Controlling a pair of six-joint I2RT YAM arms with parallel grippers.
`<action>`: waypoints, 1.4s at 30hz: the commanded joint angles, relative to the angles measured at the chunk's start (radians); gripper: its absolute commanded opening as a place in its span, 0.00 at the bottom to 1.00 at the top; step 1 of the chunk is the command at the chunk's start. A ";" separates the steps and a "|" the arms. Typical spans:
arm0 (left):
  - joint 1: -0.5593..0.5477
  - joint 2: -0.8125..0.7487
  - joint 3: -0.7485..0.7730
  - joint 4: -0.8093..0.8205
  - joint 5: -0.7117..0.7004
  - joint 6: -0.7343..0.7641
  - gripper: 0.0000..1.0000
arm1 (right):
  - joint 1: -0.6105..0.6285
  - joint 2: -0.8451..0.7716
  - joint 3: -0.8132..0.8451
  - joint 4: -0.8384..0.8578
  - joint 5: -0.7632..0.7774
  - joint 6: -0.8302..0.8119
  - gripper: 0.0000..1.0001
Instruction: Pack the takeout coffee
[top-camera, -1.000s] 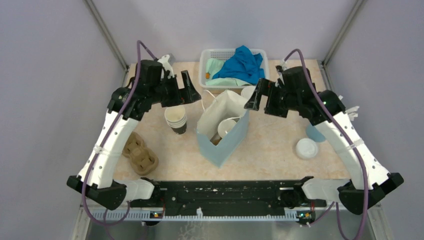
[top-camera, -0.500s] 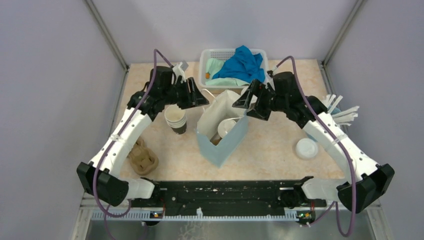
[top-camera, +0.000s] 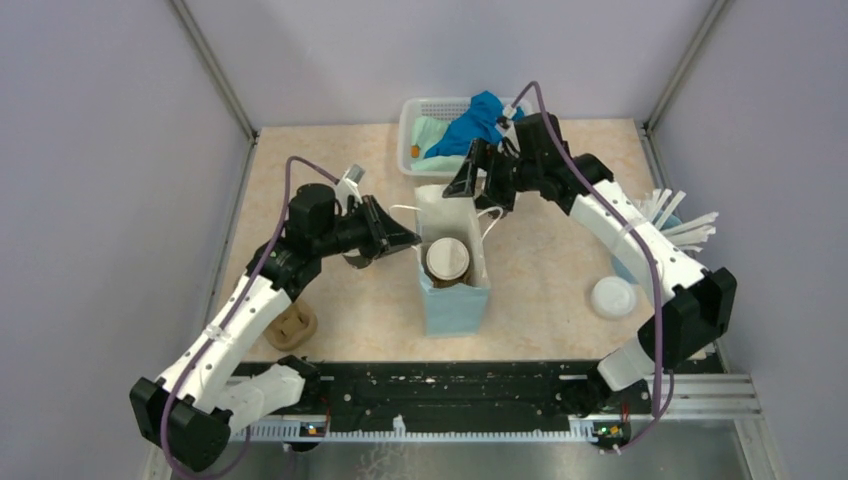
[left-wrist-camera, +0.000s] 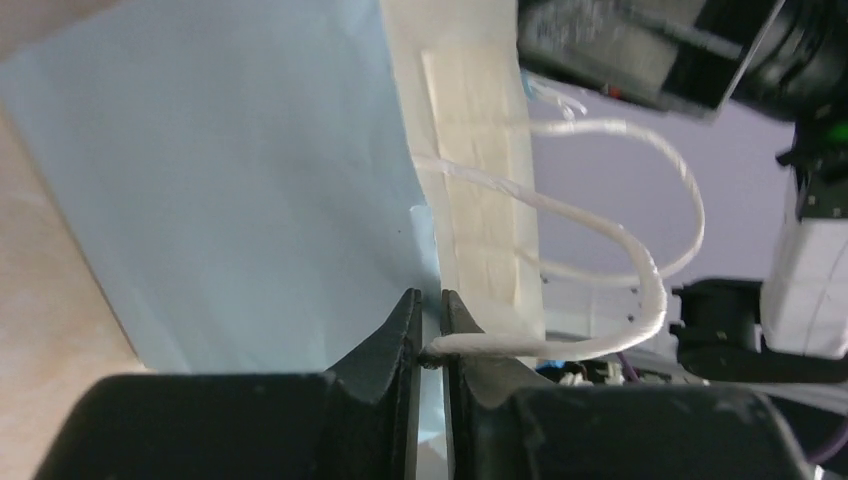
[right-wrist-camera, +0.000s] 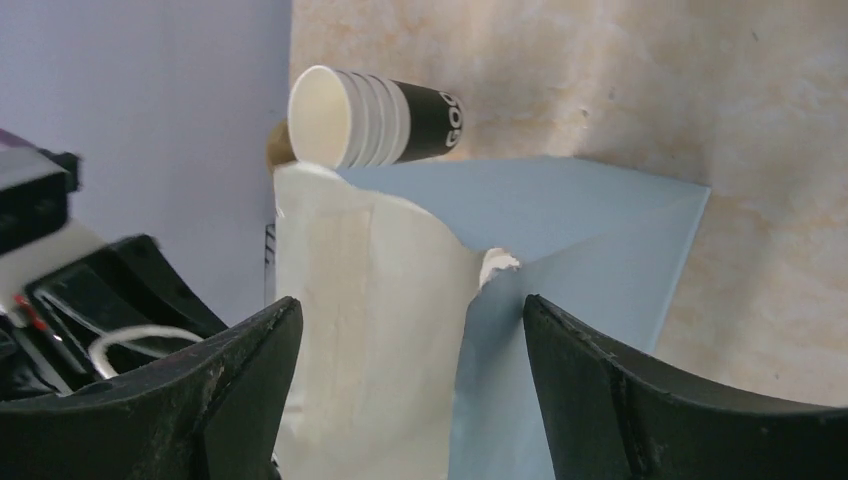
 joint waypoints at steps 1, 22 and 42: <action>-0.122 -0.030 -0.041 0.160 -0.017 -0.174 0.20 | -0.007 0.085 0.162 -0.016 -0.149 -0.106 0.81; -0.175 0.026 0.325 -0.303 -0.246 0.140 0.81 | 0.002 -0.001 0.556 -0.735 0.019 -0.441 0.96; -0.146 -0.125 0.145 -0.297 -0.181 0.037 0.00 | -0.203 -0.086 0.129 -0.301 -0.202 -0.356 0.02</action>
